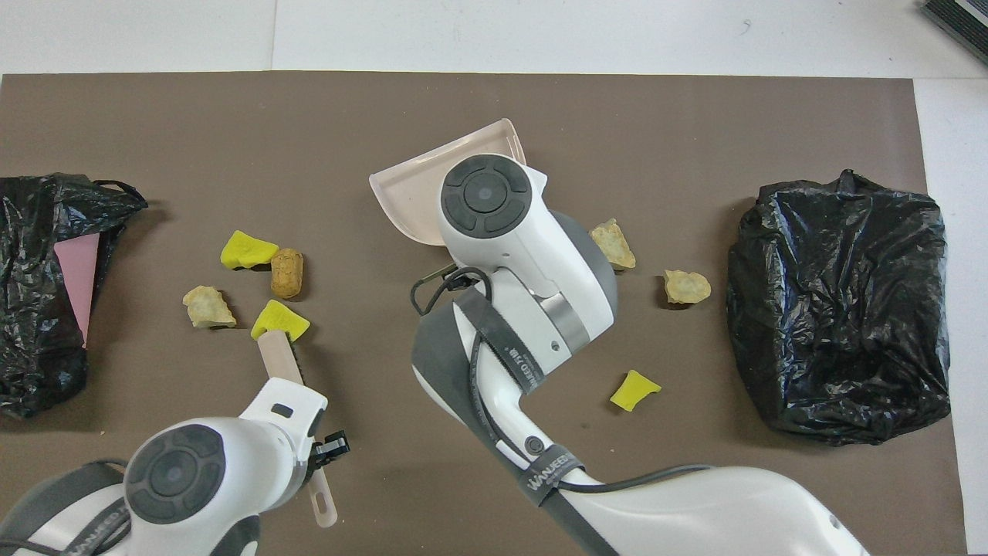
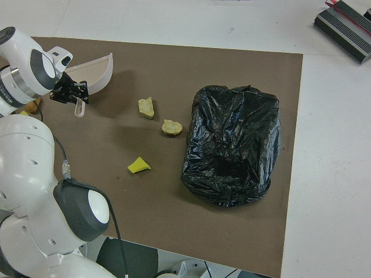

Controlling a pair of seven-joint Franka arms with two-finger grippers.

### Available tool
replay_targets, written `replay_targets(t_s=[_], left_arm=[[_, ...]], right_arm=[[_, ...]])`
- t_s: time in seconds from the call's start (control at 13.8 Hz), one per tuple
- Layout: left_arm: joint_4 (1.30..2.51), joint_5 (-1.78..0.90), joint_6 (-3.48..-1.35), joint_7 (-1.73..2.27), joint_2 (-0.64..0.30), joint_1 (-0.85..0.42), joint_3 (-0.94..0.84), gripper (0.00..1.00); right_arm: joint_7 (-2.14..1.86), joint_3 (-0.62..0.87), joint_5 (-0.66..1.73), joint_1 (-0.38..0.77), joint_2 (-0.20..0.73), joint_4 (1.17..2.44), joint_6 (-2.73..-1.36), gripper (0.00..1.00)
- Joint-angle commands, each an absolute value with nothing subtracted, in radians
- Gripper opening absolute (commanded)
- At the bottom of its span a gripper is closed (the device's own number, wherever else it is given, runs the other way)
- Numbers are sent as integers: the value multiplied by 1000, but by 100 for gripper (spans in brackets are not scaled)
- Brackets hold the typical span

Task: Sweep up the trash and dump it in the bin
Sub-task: 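Place the dustpan near the debris while the left gripper lifts the brush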

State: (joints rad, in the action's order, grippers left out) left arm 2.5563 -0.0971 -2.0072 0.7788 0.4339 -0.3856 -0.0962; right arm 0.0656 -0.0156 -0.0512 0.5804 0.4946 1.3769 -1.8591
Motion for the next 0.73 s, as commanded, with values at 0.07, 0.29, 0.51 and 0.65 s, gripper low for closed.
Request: replay_targets(t_s=[0.07, 0.29, 0.51, 0.65], left_arm=[[2482, -34, -1971, 660, 399, -231, -107, 0], [2459, -34, -1985, 455, 364, -79, -106, 0], [2460, -32, -2009, 226, 327, 78, -106, 0], [2477, -31, -2038, 135, 304, 155, -106, 0]], right_arm=[[-353, -8, -86, 511, 463, 1419, -1852, 0], [-591, -8, -87, 476, 471, 1425, -1865, 0], [-765, -8, -87, 453, 480, 1424, -1873, 0], [-848, -6, -84, 451, 491, 1424, -1905, 0]])
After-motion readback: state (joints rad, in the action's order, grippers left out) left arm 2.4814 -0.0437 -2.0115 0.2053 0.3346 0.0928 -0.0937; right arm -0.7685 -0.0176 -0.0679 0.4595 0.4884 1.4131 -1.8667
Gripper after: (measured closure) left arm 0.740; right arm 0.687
